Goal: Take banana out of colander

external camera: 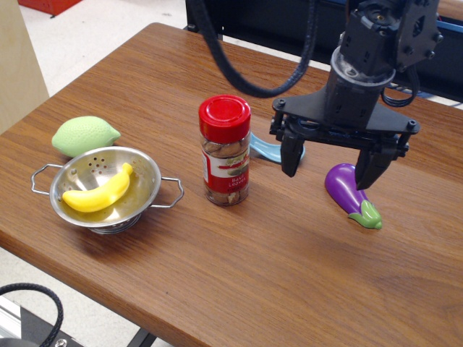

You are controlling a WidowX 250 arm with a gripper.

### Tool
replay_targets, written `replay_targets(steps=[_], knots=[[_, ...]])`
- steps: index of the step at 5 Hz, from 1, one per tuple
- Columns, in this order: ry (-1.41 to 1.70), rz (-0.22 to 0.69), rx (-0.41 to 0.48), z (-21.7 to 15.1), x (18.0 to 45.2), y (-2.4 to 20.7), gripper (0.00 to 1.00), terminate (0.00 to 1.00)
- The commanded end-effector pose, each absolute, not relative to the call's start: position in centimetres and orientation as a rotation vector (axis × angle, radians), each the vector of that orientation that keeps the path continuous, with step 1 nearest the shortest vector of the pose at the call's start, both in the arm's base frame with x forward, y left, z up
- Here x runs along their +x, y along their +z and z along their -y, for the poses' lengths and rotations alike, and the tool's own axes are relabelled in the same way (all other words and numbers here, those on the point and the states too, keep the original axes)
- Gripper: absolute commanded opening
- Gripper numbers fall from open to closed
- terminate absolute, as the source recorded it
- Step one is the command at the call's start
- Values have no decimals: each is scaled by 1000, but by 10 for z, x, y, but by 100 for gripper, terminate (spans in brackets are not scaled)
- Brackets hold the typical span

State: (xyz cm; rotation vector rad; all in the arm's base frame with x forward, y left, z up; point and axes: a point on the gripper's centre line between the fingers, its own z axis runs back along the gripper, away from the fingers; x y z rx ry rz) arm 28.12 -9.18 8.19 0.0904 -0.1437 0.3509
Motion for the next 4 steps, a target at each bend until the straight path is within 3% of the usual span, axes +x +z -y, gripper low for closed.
replay_targets(steps=[1,2,4], knots=[[351,144,90,92,281,82,100,0],[241,166,117,70,257,86,100,0],[107,153,85,28,216,88,100,0]])
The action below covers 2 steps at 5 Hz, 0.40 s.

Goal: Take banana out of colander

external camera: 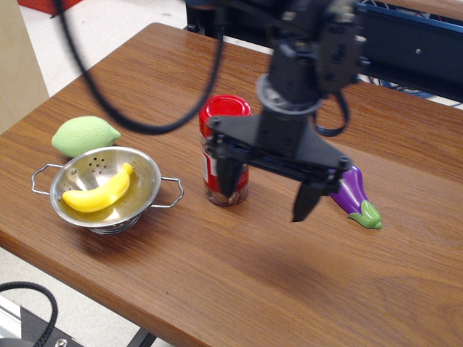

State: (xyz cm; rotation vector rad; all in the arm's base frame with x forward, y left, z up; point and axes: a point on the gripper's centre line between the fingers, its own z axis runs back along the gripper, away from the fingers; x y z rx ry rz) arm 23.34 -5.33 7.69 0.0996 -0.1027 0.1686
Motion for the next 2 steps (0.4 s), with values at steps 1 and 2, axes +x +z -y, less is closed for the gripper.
replay_targets(steps=[1,2], knots=[[51,158,95,-8,209,84,100,0],[-35,134,79,-36,209,84,100,0]])
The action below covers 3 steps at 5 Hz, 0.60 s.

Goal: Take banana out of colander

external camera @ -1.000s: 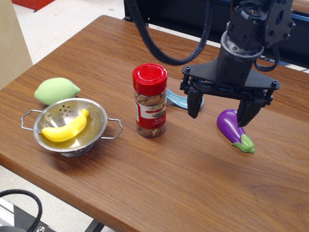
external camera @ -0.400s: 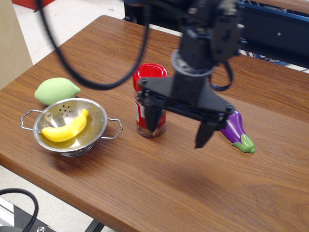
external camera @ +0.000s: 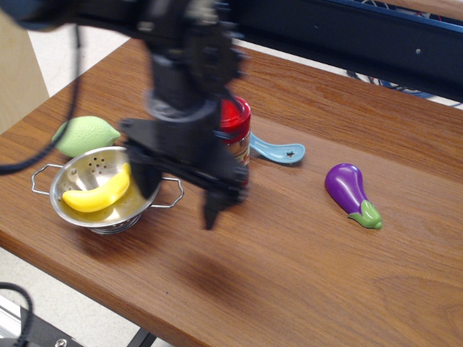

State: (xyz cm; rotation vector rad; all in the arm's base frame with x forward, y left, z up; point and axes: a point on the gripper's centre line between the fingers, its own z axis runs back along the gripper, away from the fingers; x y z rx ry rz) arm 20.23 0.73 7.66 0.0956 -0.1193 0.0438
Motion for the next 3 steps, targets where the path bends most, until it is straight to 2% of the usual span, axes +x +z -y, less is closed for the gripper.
replay_targets(steps=[1,3], knots=[[-70,106,74,-53,215,79,100,0],[-111,36,104,-74,228,70,100,0]])
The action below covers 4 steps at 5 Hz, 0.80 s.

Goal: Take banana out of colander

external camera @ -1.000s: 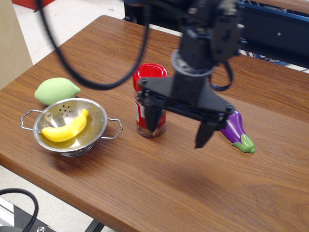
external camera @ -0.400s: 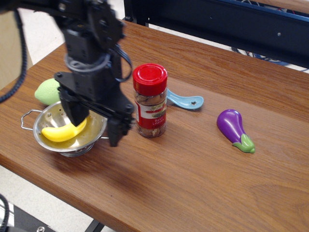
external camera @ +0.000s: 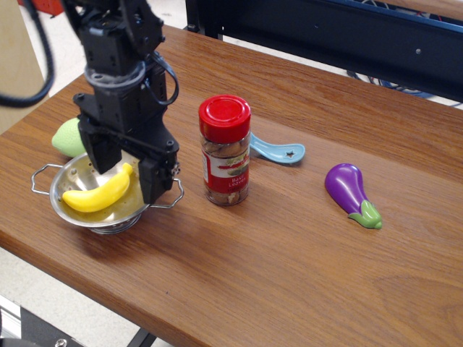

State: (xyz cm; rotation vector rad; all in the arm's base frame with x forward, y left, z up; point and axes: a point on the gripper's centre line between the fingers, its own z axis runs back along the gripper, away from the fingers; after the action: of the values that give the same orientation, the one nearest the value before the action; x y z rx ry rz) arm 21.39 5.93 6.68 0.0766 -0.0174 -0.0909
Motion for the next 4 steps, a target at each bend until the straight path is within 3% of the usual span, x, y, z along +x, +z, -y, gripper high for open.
replay_targets(steps=[1,4], knots=[[-137,76,118,-83,223,65,100,0],[-138,111,142,-91,229,41,100,0]])
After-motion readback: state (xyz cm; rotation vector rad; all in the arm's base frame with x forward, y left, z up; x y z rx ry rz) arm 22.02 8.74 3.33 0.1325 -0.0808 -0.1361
